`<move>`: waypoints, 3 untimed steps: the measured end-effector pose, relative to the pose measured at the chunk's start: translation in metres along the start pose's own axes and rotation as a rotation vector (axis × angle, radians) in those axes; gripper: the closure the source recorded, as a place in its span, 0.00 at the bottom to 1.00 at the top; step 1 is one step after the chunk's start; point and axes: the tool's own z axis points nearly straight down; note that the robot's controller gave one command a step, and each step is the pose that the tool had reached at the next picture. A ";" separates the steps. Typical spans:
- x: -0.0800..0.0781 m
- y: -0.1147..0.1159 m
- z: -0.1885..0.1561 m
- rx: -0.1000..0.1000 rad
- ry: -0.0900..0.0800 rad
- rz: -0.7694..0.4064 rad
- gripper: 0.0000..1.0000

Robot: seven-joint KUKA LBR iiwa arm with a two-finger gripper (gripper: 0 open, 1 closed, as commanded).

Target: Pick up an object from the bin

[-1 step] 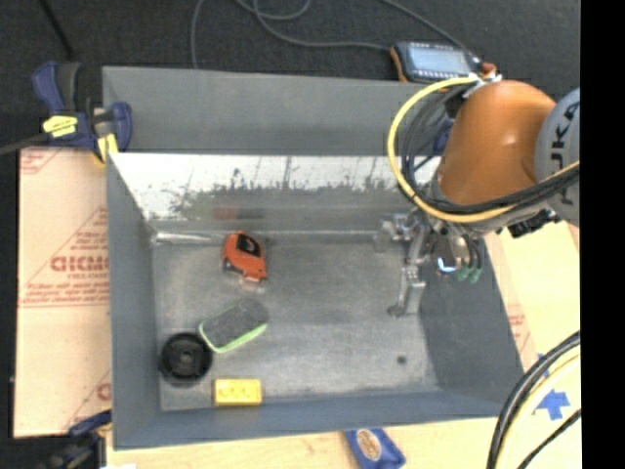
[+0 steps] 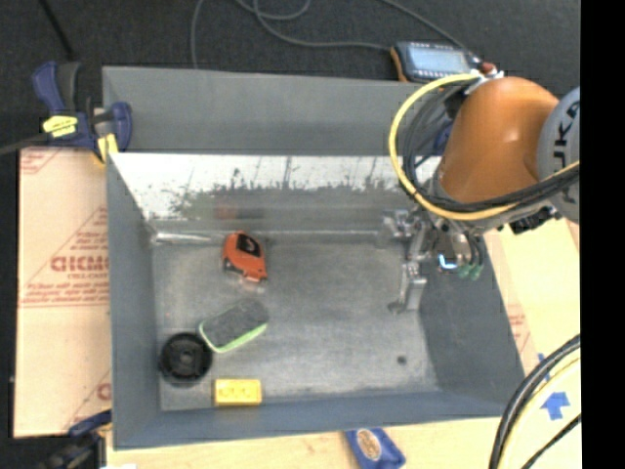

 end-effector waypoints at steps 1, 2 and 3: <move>-0.012 0.007 0.011 0.002 -0.006 -0.031 0.00; -0.028 0.028 0.069 0.000 -0.005 -0.130 0.00; -0.046 0.030 0.088 -0.003 0.009 -0.073 0.00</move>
Offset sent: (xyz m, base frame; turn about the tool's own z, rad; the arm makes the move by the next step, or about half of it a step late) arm 0.0288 0.0346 -0.0866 -0.1492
